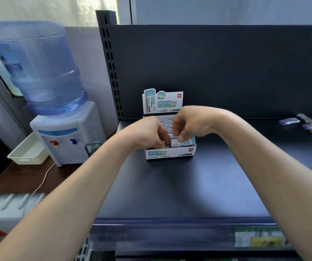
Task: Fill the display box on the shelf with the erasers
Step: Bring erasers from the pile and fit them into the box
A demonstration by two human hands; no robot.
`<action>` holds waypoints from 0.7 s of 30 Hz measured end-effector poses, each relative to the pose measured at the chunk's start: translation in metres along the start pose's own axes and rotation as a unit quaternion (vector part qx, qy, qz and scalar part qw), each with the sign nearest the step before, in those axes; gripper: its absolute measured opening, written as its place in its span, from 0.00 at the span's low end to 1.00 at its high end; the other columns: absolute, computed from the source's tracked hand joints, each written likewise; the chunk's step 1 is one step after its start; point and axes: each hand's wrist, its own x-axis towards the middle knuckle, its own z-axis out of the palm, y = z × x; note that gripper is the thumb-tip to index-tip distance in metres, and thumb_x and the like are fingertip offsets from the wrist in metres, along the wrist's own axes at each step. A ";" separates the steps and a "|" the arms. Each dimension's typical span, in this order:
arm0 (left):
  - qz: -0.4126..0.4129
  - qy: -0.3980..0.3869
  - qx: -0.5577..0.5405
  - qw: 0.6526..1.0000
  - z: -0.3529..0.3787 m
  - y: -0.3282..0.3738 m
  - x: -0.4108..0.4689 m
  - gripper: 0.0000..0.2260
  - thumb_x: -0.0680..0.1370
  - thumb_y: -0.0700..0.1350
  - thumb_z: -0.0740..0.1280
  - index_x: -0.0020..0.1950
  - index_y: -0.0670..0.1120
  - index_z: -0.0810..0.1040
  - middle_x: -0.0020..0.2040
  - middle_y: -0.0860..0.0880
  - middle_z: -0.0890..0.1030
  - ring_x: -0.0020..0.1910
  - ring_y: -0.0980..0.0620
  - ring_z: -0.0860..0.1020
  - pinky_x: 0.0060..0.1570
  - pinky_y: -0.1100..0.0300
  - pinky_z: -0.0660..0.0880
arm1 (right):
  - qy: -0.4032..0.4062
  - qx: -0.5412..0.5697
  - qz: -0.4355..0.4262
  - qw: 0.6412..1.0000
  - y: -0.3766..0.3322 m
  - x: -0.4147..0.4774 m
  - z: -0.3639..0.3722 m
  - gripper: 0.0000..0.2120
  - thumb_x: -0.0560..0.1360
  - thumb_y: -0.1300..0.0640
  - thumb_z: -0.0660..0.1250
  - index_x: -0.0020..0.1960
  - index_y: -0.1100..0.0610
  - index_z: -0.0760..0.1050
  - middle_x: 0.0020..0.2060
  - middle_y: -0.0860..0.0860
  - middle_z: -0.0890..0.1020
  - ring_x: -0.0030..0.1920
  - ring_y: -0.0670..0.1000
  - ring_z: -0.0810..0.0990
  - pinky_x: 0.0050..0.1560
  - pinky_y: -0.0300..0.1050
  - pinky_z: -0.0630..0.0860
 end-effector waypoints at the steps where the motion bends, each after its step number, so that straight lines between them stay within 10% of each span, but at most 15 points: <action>1: 0.003 -0.002 -0.002 1.000 0.000 0.000 0.000 0.09 0.72 0.37 0.70 0.43 0.51 0.83 0.34 0.54 0.76 0.32 0.58 0.72 0.28 0.74 0.68 | 0.000 -0.001 0.002 1.000 0.000 0.000 -0.001 0.08 0.72 0.60 0.72 0.38 0.51 0.75 0.35 0.44 0.77 0.41 0.48 0.75 0.43 0.41 0.71; 21: 0.010 -0.001 0.042 0.999 0.001 -0.002 -0.001 0.07 0.72 0.38 0.70 0.45 0.48 0.84 0.41 0.50 0.79 0.36 0.56 0.73 0.35 0.66 0.71 | -0.009 -0.011 0.044 0.999 -0.004 0.004 0.008 0.04 0.71 0.62 0.72 0.42 0.54 0.79 0.33 0.46 0.78 0.42 0.50 0.77 0.38 0.40 0.73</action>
